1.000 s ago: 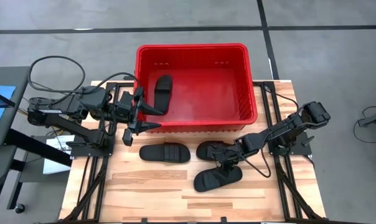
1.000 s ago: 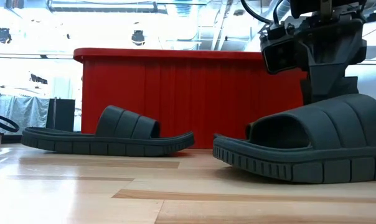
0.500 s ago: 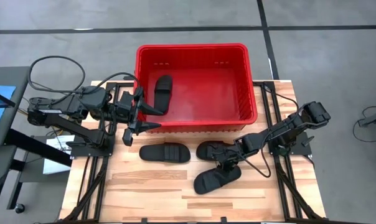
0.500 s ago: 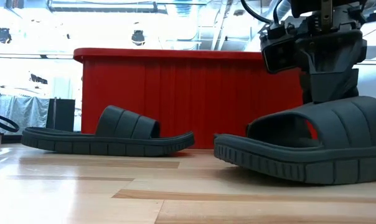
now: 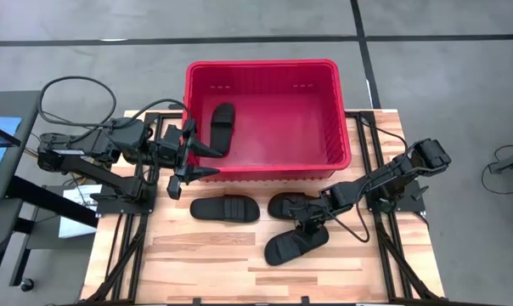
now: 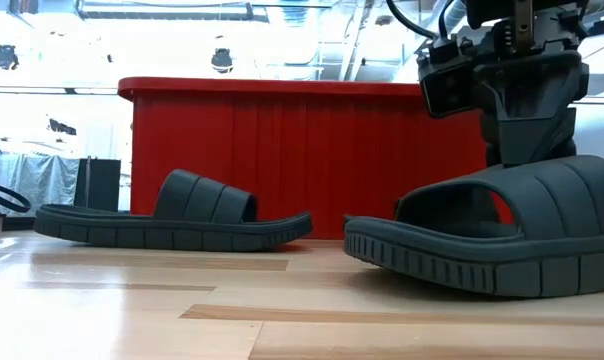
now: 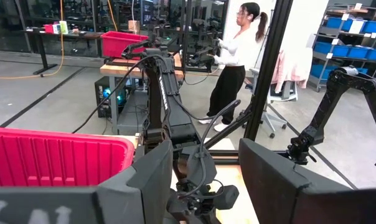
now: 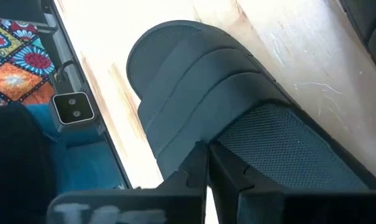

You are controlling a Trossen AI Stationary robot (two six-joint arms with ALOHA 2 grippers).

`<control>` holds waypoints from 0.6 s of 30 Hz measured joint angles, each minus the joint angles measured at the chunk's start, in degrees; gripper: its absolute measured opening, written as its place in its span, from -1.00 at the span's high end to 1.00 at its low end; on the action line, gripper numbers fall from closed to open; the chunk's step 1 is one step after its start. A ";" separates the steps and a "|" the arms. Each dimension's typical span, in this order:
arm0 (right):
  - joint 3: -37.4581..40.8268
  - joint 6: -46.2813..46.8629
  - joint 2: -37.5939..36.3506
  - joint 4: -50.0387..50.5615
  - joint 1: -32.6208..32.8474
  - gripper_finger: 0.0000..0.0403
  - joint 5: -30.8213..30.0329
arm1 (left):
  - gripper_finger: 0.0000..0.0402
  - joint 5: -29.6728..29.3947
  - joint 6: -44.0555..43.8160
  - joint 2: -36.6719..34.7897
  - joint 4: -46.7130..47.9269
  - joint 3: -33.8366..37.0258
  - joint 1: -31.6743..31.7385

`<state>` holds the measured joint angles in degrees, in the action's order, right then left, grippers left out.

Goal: Pick and place slides into bin
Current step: Put the black slide into the red bin

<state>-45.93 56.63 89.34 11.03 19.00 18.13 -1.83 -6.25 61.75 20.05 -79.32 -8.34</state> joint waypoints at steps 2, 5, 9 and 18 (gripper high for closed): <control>0.00 0.36 0.00 0.00 0.03 1.00 0.02 | 0.12 0.00 -0.01 -0.01 0.02 -0.01 0.01; 0.00 0.96 0.00 0.04 0.40 1.00 -0.01 | 0.12 -0.01 -0.01 -0.01 0.02 -0.01 0.00; 0.00 2.16 0.00 0.06 0.79 1.00 -0.32 | 0.12 0.00 -0.03 0.01 0.09 -0.01 0.00; -0.02 5.92 0.00 2.14 1.22 1.00 -3.27 | 0.12 1.13 -0.18 -0.01 0.33 -0.01 0.00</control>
<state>-45.95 62.56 89.34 13.17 20.23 14.86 -0.69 -6.44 61.73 20.38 -79.33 -8.34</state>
